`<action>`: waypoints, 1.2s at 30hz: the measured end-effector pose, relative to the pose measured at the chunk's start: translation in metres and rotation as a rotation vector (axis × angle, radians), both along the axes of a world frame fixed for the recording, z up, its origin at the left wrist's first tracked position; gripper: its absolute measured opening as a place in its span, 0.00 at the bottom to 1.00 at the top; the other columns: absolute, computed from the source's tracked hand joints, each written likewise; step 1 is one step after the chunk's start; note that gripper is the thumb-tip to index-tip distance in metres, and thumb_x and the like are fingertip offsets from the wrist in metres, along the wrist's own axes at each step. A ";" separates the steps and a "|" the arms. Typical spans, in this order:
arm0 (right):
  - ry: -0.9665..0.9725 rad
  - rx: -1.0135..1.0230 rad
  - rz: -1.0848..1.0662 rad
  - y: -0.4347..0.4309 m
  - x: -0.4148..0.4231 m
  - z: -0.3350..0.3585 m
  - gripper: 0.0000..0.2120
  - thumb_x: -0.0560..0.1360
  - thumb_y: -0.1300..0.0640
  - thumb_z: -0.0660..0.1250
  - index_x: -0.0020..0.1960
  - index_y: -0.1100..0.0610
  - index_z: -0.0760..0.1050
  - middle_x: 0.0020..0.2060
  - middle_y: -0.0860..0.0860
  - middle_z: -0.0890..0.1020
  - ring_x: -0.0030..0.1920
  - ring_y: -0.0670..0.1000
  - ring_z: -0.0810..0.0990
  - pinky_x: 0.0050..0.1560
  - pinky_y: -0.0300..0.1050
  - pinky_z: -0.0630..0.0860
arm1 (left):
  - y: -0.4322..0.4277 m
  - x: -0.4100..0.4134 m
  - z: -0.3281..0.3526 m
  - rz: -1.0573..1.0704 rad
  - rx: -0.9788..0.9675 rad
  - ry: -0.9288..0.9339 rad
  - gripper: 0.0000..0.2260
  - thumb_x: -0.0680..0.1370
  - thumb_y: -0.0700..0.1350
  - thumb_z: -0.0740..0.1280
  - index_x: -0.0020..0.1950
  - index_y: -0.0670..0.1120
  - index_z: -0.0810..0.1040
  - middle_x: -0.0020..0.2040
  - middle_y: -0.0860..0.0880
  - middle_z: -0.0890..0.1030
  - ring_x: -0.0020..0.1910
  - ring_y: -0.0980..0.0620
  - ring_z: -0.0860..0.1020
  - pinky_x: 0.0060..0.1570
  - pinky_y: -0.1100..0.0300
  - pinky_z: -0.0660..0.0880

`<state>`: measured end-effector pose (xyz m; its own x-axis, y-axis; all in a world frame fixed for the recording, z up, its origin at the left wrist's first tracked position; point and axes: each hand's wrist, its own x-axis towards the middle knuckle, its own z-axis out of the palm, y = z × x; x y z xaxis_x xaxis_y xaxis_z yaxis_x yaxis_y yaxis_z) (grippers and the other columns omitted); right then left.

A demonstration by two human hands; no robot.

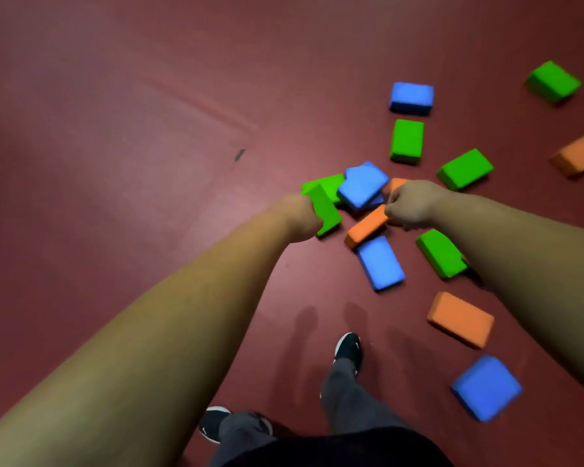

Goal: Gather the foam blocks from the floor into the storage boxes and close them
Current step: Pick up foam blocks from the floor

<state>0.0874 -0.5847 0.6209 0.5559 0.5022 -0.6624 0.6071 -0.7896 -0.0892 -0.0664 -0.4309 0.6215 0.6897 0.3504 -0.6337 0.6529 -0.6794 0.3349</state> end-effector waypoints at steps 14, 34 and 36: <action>0.161 0.035 -0.462 -0.109 0.142 -0.056 0.13 0.78 0.55 0.62 0.48 0.59 0.84 0.42 0.56 0.88 0.44 0.61 0.88 0.45 0.58 0.85 | -0.049 0.197 -0.066 -0.241 -0.013 0.152 0.07 0.81 0.47 0.62 0.53 0.45 0.76 0.52 0.45 0.80 0.53 0.44 0.77 0.47 0.57 0.69; 0.340 0.045 -0.595 0.174 0.267 -0.185 0.14 0.79 0.57 0.61 0.48 0.62 0.84 0.43 0.57 0.88 0.45 0.61 0.87 0.46 0.53 0.82 | 0.241 0.322 -0.208 -0.350 -0.063 0.307 0.14 0.81 0.45 0.62 0.57 0.38 0.83 0.54 0.39 0.85 0.55 0.38 0.83 0.53 0.50 0.80; 0.363 0.019 -0.597 0.185 0.275 -0.204 0.15 0.79 0.56 0.61 0.47 0.62 0.84 0.40 0.57 0.88 0.45 0.62 0.87 0.46 0.53 0.82 | 0.252 0.334 -0.227 -0.343 -0.092 0.310 0.14 0.80 0.45 0.62 0.55 0.38 0.84 0.52 0.38 0.86 0.53 0.38 0.84 0.54 0.48 0.82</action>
<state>0.3628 -0.3994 0.4171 0.4857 0.1933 -0.8525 -0.0008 -0.9752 -0.2215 0.2672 -0.1789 0.3946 0.5290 0.0681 -0.8459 0.4746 -0.8500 0.2284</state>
